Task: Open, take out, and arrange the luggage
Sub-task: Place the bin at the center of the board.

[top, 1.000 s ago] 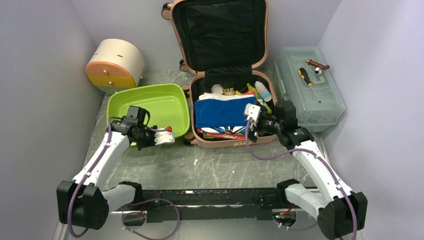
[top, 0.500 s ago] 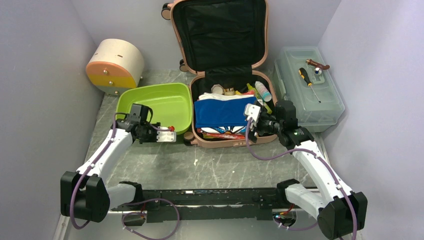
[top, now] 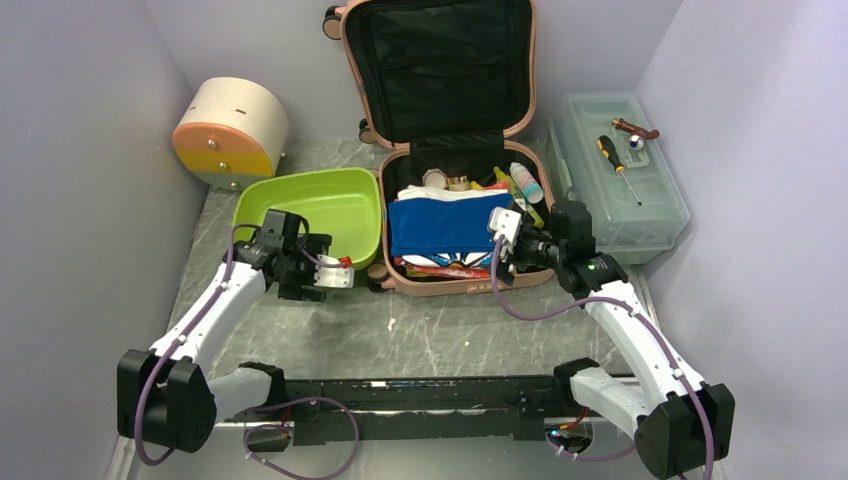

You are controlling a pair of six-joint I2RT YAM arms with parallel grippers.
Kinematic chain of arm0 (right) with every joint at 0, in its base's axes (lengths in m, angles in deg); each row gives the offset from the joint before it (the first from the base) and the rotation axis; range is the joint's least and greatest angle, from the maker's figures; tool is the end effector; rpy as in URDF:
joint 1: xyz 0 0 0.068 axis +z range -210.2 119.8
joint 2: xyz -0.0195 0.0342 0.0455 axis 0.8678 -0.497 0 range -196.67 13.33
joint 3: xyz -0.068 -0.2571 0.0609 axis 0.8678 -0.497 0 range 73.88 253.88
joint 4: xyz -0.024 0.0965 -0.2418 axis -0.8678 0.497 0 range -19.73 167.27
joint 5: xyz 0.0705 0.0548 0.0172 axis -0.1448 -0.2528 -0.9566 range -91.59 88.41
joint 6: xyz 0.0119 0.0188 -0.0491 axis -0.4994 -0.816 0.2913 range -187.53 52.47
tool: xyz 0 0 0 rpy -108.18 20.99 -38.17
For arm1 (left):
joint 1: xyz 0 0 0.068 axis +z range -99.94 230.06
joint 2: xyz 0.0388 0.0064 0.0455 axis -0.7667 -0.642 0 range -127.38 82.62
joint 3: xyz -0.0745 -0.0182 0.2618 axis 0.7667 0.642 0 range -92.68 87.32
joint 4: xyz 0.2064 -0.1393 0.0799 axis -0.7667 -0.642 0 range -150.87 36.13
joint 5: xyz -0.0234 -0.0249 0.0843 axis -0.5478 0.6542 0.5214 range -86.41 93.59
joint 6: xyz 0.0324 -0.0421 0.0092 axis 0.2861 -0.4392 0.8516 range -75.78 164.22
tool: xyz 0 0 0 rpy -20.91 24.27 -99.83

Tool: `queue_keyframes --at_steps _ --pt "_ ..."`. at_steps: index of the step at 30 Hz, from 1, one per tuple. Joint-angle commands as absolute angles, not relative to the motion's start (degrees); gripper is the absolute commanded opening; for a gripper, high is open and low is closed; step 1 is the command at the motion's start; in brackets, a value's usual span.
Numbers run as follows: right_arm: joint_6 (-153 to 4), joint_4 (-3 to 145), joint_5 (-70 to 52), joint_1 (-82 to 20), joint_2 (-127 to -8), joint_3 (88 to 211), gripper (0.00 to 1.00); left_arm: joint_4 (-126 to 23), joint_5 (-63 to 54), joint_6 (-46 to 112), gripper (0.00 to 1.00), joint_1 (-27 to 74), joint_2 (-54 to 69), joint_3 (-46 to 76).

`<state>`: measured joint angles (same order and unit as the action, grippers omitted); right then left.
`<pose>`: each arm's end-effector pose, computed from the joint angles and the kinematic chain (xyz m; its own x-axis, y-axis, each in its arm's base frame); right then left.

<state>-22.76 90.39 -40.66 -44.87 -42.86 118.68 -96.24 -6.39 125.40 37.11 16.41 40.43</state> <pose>0.1983 0.0776 0.2902 0.1516 -0.5253 -0.8373 -0.8686 0.3334 -0.3665 0.2095 -0.0545 0.2346 0.1657 0.9605 -0.2234 0.8940 -0.0507 0.4453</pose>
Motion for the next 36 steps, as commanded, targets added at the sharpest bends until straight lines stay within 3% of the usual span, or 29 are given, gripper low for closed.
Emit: queue_keyframes --at_steps 1,11,16,18,20,21,25,29,36 --pt "-22.79 89.95 -42.46 -45.13 -42.83 118.90 1.00 -97.68 -6.20 123.45 0.99 36.96 19.55 38.26" --pt "-23.59 85.62 -40.08 -42.54 -43.79 119.80 1.00 -104.60 -19.13 101.62 1.00 36.96 22.97 27.07" --pt "-16.54 82.46 -35.84 -35.13 -48.29 123.05 1.00 -95.83 -20.15 81.02 0.99 36.96 21.21 23.52" --pt "-14.66 79.70 -37.03 -33.61 -50.96 124.21 1.00 -94.88 -17.49 73.76 0.95 37.11 19.47 21.49" --pt "-14.49 77.14 -36.90 -31.63 -54.29 126.32 1.00 -96.75 -15.72 69.40 0.81 37.22 17.14 18.94" --pt "-14.71 76.17 -36.52 -30.57 -56.12 127.55 1.00 -98.83 -14.48 68.02 0.81 37.27 16.06 17.55" --pt "-13.87 77.59 -34.13 -25.02 -64.18 134.56 1.00 -98.16 -11.07 64.45 0.99 38.21 14.19 16.25" --pt "-14.71 76.81 -28.39 -19.82 -70.23 139.04 1.00 -96.08 -12.29 62.24 0.99 40.95 14.68 16.67" --pt "-16.24 68.59 -19.28 -16.57 -74.34 135.01 0.99 -97.09 -14.31 66.29 0.99 41.36 8.63 10.33"
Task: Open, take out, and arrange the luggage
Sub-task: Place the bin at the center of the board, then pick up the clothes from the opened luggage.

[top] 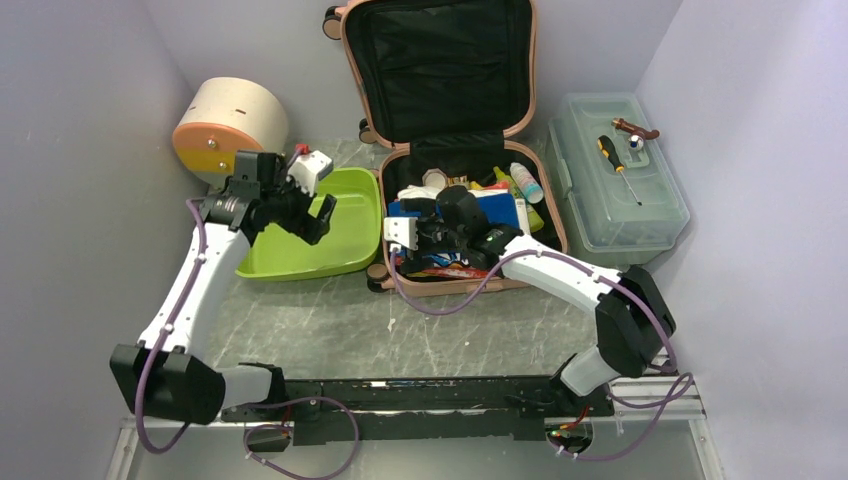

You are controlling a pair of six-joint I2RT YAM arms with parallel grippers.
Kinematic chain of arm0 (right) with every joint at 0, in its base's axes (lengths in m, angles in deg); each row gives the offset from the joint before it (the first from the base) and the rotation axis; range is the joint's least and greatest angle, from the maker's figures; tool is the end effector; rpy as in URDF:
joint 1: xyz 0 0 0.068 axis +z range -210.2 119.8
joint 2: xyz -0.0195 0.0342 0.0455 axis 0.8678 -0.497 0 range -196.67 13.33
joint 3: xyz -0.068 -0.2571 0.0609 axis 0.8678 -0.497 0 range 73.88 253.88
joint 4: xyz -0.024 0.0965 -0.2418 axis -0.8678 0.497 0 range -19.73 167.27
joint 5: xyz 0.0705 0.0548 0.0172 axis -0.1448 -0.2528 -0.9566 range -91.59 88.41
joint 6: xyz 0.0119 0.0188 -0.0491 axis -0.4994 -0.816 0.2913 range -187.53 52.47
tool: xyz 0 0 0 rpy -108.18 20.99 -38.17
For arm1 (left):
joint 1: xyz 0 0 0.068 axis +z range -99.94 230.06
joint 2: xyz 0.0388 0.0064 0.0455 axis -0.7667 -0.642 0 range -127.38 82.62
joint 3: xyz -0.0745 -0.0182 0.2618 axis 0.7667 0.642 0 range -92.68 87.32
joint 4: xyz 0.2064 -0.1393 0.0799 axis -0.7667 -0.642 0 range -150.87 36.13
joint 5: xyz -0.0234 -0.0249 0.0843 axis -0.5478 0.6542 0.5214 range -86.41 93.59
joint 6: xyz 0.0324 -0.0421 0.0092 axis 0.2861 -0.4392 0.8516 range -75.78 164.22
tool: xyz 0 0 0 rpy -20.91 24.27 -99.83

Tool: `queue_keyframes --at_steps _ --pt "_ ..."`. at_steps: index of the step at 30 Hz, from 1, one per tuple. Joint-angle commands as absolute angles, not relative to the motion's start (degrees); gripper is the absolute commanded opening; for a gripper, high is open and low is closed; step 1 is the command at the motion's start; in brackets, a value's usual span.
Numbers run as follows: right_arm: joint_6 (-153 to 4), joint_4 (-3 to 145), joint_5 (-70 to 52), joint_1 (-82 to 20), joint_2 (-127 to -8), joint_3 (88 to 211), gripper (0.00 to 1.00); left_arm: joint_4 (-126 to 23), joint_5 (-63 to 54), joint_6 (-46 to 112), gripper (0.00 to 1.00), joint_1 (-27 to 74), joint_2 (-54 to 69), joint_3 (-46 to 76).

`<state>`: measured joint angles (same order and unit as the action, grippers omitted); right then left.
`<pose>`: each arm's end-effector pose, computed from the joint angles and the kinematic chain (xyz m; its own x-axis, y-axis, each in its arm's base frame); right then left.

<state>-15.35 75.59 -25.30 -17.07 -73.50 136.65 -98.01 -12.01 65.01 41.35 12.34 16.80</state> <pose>0.2431 0.2473 0.2797 0.4769 -0.5443 -0.6902 -0.8235 -0.0021 -0.5673 0.2494 -0.0479 0.3479 -0.5210 0.4257 -0.7398 0.5587 0.8253 0.0815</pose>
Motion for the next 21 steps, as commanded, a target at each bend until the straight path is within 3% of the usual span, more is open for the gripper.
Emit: queue_keyframes --at_steps 1,7,21 --pt "-16.94 67.43 -18.79 -16.38 -74.66 134.52 0.99 -97.82 -15.76 66.47 0.99 41.36 6.96 8.10" --pt "-17.18 65.99 -20.25 -14.89 -74.84 132.68 0.93 -100.19 -23.24 59.67 1.00 41.30 -2.89 -3.17" --pt "-12.28 61.99 -11.10 -9.42 -79.35 131.32 0.92 -92.77 -18.89 51.80 0.99 41.44 -1.79 2.80"
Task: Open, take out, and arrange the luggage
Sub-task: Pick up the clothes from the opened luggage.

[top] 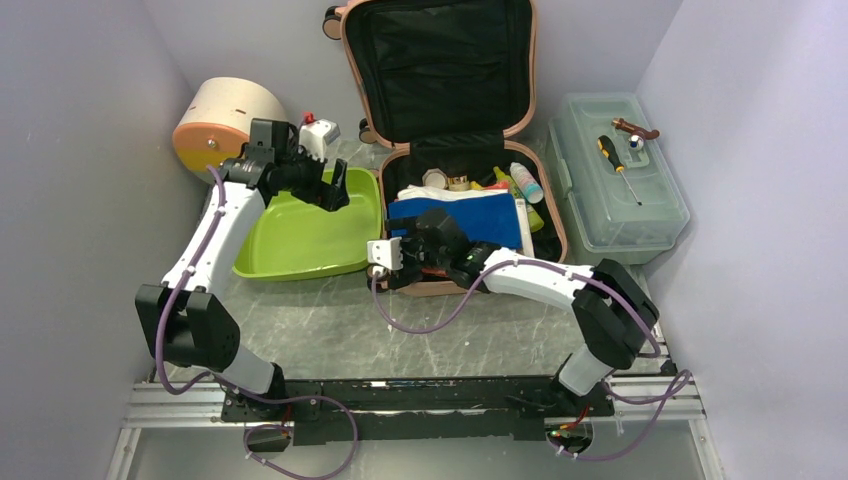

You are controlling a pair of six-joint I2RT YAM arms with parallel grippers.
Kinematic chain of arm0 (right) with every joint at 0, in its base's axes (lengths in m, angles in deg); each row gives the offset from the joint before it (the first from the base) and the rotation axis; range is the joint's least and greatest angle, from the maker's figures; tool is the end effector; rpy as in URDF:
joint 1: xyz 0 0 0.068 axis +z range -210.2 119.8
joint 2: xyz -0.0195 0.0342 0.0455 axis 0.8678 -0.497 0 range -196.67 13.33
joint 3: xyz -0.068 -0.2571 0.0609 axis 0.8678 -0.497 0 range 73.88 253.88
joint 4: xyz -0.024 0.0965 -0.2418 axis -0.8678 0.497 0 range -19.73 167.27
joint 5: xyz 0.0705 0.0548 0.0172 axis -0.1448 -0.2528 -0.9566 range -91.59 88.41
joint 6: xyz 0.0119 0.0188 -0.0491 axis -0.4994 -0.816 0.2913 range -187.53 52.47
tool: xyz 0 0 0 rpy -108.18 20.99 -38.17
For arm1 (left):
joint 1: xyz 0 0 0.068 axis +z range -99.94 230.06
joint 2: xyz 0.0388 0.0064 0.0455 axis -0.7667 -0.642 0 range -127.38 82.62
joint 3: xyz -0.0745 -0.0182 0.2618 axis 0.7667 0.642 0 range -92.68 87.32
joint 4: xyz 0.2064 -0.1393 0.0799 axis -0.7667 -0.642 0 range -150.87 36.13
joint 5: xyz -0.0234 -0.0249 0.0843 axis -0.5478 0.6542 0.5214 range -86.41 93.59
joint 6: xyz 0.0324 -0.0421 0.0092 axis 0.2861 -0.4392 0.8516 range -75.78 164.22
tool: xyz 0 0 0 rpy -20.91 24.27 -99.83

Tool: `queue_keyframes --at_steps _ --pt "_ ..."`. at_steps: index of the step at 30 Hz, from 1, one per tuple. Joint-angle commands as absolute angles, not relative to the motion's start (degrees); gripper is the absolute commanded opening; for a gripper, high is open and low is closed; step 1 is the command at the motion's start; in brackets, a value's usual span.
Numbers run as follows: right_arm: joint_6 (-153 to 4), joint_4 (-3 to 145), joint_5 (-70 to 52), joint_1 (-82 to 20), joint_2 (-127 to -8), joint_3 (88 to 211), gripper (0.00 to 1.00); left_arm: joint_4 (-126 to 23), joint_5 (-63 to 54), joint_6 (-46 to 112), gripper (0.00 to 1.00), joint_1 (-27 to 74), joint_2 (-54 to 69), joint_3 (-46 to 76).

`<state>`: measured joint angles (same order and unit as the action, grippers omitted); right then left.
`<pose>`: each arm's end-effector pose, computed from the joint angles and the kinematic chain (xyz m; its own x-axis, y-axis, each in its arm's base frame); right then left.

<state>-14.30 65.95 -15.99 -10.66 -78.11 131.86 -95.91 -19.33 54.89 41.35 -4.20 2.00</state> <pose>0.2261 0.2788 0.2396 0.5141 -0.5929 -0.6199 -0.7787 -0.0195 -0.6271 0.3235 -0.0636 0.3571 -0.5916 0.2632 -0.7620 0.5374 0.8334 -0.1293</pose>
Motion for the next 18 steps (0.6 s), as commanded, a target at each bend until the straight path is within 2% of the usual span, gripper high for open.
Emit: queue_keyframes --at_steps 1,6,8,9,10,12,15,18 --pt "-11.94 61.36 -9.76 -9.14 -79.72 131.16 0.93 -92.66 -18.66 51.53 1.00 41.44 -1.98 2.84" --pt "-11.92 58.58 -4.00 -8.70 -81.09 131.15 0.90 -91.45 -17.86 49.97 0.99 41.44 -2.49 3.97" --pt "-12.22 58.75 -3.41 -8.65 -81.45 131.82 0.82 -91.17 -17.79 49.64 1.00 41.44 -2.83 4.30" --pt "-12.47 59.55 -3.40 -8.65 -81.58 132.41 0.76 -91.00 -17.66 49.48 0.99 41.44 -3.07 4.41" --pt "-12.84 60.38 -3.43 -8.57 -81.73 133.07 0.65 -90.84 -17.60 49.27 0.99 41.47 -3.26 4.46" --pt "-13.85 61.89 -3.63 -8.46 -81.91 134.27 0.56 -90.61 -17.76 49.03 1.00 41.45 -3.62 4.67" --pt "-15.08 63.16 -4.73 -8.26 -81.46 134.97 0.56 -90.52 -17.92 48.58 0.99 41.44 -4.27 4.67" --pt "-17.16 65.79 -7.33 -8.32 -80.75 135.99 0.61 -90.51 -18.41 48.28 0.99 41.44 -4.55 4.61"
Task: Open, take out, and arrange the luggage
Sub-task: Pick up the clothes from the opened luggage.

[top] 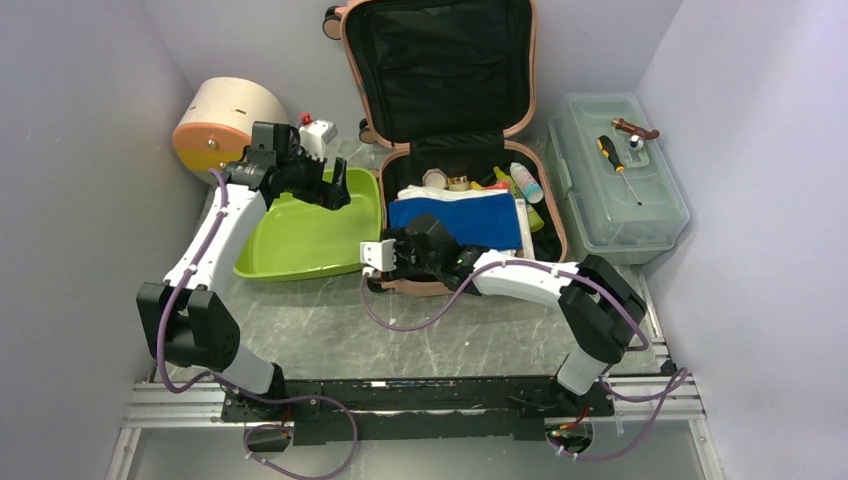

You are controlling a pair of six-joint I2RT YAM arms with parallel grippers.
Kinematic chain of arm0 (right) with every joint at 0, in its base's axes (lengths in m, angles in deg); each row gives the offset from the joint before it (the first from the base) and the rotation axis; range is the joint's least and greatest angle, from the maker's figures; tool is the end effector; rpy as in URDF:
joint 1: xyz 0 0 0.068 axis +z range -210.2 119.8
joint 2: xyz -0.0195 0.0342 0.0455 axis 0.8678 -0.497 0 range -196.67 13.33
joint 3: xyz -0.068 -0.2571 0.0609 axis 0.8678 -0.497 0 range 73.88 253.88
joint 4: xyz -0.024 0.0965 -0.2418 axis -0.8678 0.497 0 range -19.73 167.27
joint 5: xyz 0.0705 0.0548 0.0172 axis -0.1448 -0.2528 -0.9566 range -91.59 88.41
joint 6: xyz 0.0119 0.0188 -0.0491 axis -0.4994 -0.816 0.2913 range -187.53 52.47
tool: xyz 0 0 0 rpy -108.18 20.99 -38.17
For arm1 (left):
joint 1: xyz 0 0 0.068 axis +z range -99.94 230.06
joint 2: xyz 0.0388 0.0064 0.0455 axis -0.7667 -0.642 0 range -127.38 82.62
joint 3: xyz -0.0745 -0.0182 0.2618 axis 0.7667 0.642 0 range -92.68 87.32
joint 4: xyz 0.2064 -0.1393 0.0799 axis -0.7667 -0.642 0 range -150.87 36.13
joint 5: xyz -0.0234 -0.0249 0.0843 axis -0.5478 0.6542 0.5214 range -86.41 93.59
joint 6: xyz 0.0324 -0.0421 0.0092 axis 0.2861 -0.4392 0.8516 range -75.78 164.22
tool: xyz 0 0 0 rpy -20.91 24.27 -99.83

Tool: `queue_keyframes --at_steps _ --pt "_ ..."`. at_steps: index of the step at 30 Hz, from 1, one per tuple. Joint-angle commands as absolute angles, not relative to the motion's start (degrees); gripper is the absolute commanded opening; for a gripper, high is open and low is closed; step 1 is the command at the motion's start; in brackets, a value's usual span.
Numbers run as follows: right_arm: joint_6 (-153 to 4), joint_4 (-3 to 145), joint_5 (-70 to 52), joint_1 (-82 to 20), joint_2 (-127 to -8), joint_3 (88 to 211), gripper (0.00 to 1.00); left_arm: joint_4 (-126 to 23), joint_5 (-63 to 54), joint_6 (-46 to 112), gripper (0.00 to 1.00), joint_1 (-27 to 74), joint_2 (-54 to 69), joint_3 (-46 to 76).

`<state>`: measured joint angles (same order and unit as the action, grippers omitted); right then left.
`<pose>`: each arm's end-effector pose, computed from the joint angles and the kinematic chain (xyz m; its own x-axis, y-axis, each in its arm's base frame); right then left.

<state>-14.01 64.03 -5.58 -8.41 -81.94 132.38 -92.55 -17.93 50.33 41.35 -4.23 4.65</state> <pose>0.2274 0.2928 0.2222 0.4732 -0.6956 -0.5406 -0.7408 0.0179 -0.6715 0.3271 -0.0633 0.3462 -0.6253 0.1960 -0.7554 0.4759 0.8629 -0.1700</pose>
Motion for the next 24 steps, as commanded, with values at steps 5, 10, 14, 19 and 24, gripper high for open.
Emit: queue_keyframes --at_steps 5,10,14,19,24 --pt "-24.19 69.85 -13.64 -9.46 -80.02 138.93 0.65 -90.28 -18.48 47.93 0.99 41.44 -4.27 4.93" --pt "-27.55 72.11 -13.41 -10.37 -80.55 141.26 0.62 -89.41 -18.17 48.00 0.99 41.44 -3.32 6.26" --pt "-26.04 71.34 -10.58 -10.28 -80.97 140.74 0.60 -89.16 -18.08 48.00 0.99 41.44 -2.99 6.76" --pt "-25.35 71.87 -10.95 -10.28 -80.47 140.64 0.47 -89.03 -18.28 47.84 0.99 41.44 -3.19 6.88" --pt "-24.73 73.35 -11.09 -10.28 -80.06 141.37 0.24 -89.30 -19.28 47.19 1.00 41.44 -3.85 6.47"
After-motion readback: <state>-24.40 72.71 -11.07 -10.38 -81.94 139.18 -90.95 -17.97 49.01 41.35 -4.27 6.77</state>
